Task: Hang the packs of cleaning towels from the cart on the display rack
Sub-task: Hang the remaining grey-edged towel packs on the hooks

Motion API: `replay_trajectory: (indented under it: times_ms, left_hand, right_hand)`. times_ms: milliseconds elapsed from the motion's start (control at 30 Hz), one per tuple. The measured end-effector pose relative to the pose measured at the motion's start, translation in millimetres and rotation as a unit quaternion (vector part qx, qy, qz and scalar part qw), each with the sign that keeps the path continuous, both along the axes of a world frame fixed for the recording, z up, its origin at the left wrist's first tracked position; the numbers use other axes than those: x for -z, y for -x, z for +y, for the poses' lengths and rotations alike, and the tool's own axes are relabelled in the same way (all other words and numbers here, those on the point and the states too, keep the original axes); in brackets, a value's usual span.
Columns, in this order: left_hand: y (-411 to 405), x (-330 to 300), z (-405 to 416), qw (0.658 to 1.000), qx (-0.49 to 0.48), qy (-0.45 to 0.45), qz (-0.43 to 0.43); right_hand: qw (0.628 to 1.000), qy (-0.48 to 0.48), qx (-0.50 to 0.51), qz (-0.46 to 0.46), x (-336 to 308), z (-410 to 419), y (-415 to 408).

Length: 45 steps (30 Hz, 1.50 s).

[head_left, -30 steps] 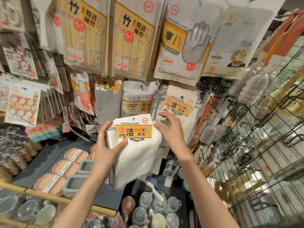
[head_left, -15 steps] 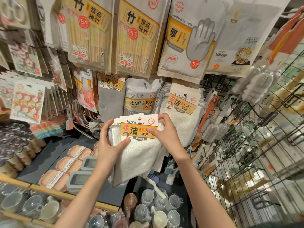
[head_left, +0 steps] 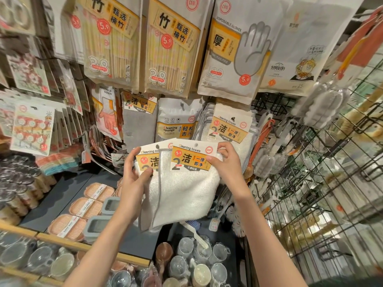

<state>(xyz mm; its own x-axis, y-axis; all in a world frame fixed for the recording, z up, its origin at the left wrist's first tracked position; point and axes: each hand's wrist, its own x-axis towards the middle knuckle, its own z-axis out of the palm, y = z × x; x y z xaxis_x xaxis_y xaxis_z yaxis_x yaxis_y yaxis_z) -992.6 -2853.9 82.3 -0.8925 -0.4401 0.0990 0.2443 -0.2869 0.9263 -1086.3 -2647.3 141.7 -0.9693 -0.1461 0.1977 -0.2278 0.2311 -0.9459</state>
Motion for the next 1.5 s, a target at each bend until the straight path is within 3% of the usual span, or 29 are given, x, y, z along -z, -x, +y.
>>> replay_trajectory:
  times_ms: [267,733,1167,1500]
  left_hand:
    - [5,7,-3,1.000,0.002,0.023,0.006]
    - [10,10,-7,0.999,-0.023,0.044,0.006]
    - [11,11,-11,0.999,-0.013,0.046,0.009]
    - [11,12,-11,0.999,-0.012,0.041,0.009]
  right_hand:
    - [0.997,0.045,0.053,0.017,-14,26,19]
    - [0.982,0.018,0.179,0.058,-30,47,69]
    - [0.975,0.028,0.213,0.063,-28,42,79]
    - [0.963,-0.059,0.247,0.087,-28,37,83]
